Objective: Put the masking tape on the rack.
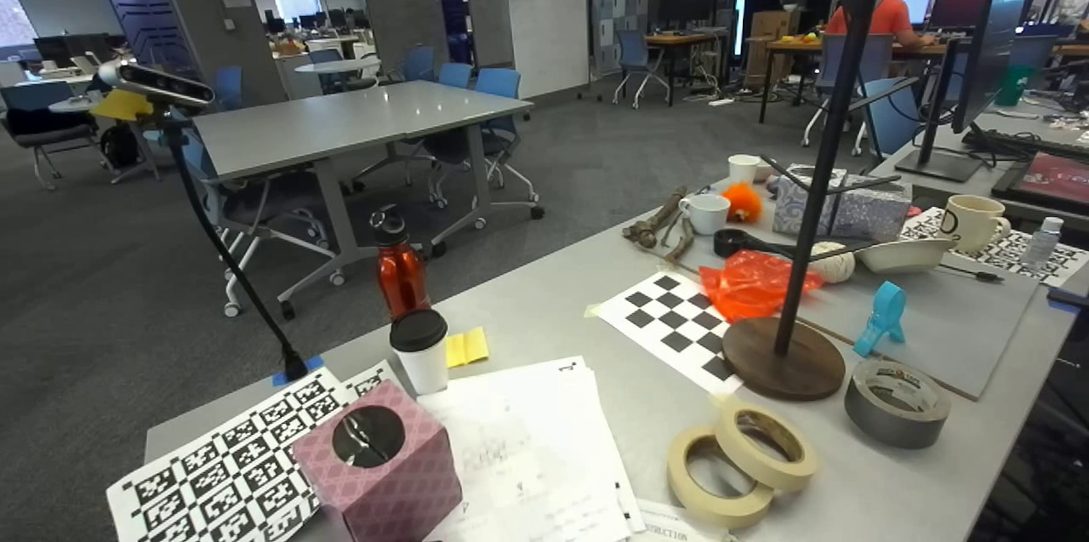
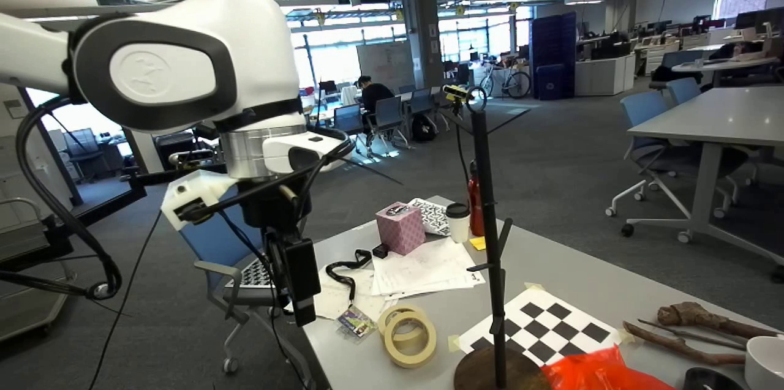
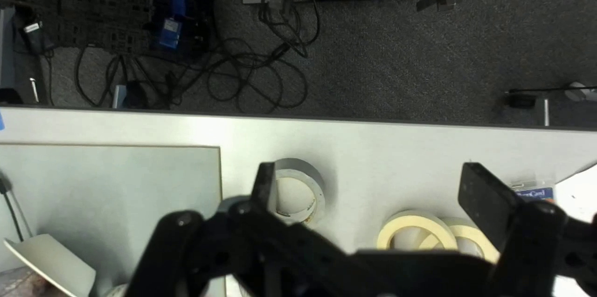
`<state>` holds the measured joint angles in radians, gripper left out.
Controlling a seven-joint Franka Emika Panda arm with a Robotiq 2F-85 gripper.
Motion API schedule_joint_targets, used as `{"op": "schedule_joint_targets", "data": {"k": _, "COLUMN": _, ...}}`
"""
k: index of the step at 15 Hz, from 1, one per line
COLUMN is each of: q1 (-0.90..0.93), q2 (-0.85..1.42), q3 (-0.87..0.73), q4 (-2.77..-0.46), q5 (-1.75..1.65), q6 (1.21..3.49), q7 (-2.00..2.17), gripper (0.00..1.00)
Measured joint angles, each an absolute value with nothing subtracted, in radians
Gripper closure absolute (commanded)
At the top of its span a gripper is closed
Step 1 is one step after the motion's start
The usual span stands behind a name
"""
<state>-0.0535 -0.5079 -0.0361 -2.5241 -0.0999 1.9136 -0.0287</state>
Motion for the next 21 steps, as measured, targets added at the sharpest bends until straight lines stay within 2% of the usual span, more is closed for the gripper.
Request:
{"op": "schedule_joint_targets", "data": {"k": 9, "q1": 0.046, "q2": -0.349, "q3": 0.068, "q4": -2.492, "q5": -0.048, "q6": 2.086, "q7": -0.003, "gripper": 0.00}}
{"op": "schedule_joint_targets", "data": {"k": 18, "q1": 0.045, "q2": -0.347, "q3": 0.061, "q4": -2.494, "q5": -0.048, "q6": 2.087, "q7": -0.003, "gripper": 0.00}}
{"op": "schedule_joint_targets", "data": {"k": 21, "q1": 0.044, "q2": -0.322, "q3": 0.059, "q4": -2.495, "q5": -0.056, "q6": 2.165, "q7": -0.004, "gripper": 0.00}}
